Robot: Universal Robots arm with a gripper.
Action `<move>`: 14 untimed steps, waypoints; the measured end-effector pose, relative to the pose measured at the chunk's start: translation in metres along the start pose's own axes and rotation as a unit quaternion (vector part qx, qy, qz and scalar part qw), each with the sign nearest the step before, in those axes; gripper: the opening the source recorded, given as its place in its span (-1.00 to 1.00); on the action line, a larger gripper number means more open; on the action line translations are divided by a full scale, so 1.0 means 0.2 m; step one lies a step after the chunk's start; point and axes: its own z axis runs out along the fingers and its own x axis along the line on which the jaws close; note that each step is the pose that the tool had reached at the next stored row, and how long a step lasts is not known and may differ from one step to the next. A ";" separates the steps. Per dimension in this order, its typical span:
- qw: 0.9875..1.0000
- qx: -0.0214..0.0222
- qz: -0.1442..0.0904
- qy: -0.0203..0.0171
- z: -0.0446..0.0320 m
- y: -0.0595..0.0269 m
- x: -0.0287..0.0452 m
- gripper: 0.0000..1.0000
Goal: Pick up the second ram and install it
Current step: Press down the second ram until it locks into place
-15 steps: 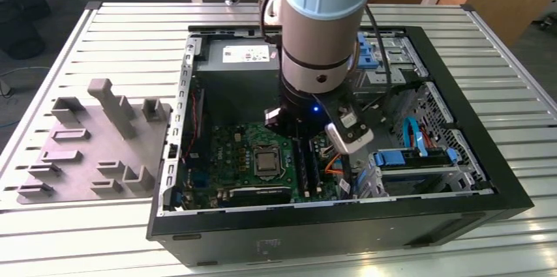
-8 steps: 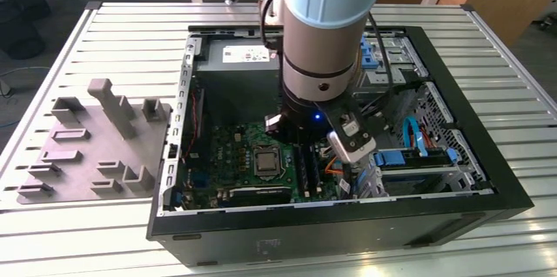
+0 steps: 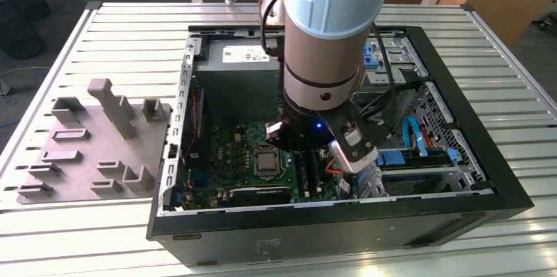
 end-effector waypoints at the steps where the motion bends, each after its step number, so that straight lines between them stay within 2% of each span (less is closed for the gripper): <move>1: 1.000 0.000 0.000 0.000 0.001 -0.002 0.000 -0.79; 6: 1.000 0.001 0.001 0.001 0.005 -0.010 -0.016 -0.79; 11: 1.000 0.001 0.001 0.001 0.007 -0.037 -0.017 -0.79; 14: 1.000 0.001 0.001 0.001 0.025 -0.040 -0.016 -0.79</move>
